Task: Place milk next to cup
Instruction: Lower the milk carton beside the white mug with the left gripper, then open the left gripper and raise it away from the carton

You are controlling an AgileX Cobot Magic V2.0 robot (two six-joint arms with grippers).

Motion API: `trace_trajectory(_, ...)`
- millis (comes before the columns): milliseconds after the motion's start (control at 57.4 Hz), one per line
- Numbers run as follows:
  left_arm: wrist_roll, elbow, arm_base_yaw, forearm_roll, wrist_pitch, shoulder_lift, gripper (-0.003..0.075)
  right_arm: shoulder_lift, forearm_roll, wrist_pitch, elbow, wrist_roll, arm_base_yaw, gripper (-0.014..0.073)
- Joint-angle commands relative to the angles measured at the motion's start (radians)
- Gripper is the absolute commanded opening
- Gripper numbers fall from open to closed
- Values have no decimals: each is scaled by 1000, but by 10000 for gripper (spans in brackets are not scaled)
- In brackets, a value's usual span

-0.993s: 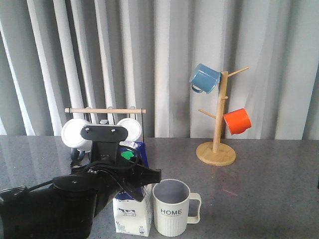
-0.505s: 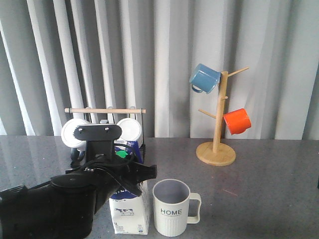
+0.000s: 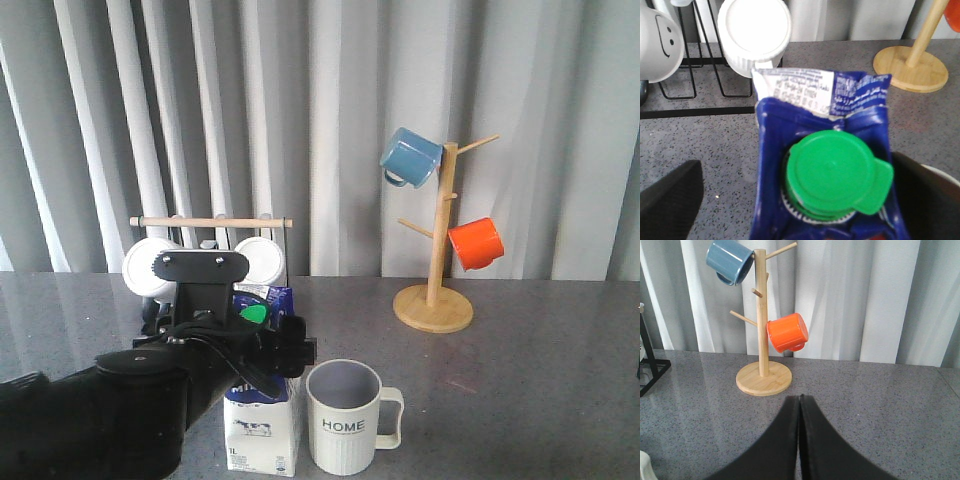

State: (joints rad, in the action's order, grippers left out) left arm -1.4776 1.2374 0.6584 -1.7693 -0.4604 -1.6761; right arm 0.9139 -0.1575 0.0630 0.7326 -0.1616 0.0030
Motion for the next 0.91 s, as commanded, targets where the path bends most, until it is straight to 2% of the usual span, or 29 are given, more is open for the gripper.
trace_trajectory(0,-4,25,3,28,14,90,708,-10,-3,-69,34,3,-6,-8)
trace_trajectory(122,-4,25,3,57,31,151,673,-10,-3,-69,34,3,-6,-8)
trace_trajectory(174,-4,25,3,68,34,182,637,-10,-3,-69,34,3,-6,-8)
trace_trajectory(244,-3,25,3,73,34,229,547,-10,-3,-69,34,3,-6,-8)
trace_trajectory(314,4,25,3,71,33,274,396,-10,-3,-69,34,3,-6,-8)
trace_trajectory(436,6,25,3,71,33,348,-12,-10,-3,-69,34,3,-6,-8)
trace_trajectory(749,3,25,3,71,-23,396,-7,-10,-3,-69,34,3,-6,-8)
trace_trajectory(889,15,26,3,71,45,396,-7,-10,-3,-69,34,3,-6,-8)
